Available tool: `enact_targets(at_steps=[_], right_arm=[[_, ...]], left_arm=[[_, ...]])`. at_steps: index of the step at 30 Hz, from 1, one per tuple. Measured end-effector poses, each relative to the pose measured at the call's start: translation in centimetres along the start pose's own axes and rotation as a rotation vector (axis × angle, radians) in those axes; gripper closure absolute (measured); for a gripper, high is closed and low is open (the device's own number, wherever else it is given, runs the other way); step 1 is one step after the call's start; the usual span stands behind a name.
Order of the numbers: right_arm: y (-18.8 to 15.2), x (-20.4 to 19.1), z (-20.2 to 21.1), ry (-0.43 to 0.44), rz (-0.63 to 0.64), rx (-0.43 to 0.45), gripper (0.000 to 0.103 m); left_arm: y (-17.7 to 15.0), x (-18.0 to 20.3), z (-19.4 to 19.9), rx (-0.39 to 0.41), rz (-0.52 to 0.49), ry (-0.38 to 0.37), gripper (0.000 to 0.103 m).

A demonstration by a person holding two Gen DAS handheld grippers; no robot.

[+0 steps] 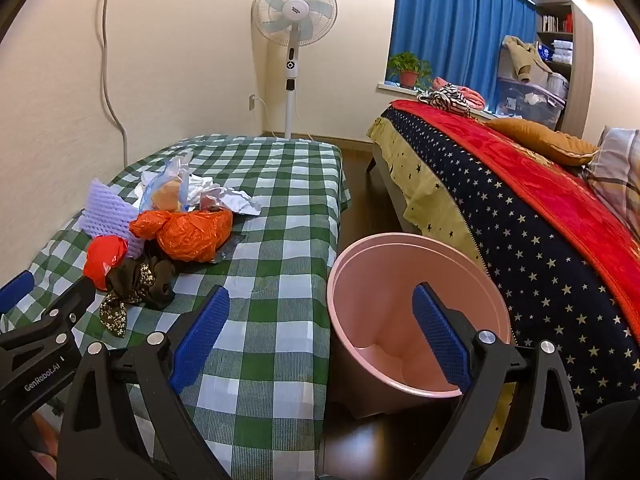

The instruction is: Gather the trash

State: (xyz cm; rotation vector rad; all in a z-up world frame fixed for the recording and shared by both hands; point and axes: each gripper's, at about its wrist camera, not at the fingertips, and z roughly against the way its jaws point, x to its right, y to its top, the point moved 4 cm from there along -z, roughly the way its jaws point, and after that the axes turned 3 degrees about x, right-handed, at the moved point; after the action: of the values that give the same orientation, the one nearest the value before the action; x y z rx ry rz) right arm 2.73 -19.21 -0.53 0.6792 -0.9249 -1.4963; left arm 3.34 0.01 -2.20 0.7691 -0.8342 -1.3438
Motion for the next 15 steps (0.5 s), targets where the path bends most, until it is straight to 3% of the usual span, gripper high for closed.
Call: enact_targets(at_steps=[15], right_arm=[[0.10, 0.01, 0.09, 0.000, 0.000, 0.006, 0.012]], left_arm=[[0.00, -0.18, -0.07, -0.016, 0.022, -0.007, 0.008]])
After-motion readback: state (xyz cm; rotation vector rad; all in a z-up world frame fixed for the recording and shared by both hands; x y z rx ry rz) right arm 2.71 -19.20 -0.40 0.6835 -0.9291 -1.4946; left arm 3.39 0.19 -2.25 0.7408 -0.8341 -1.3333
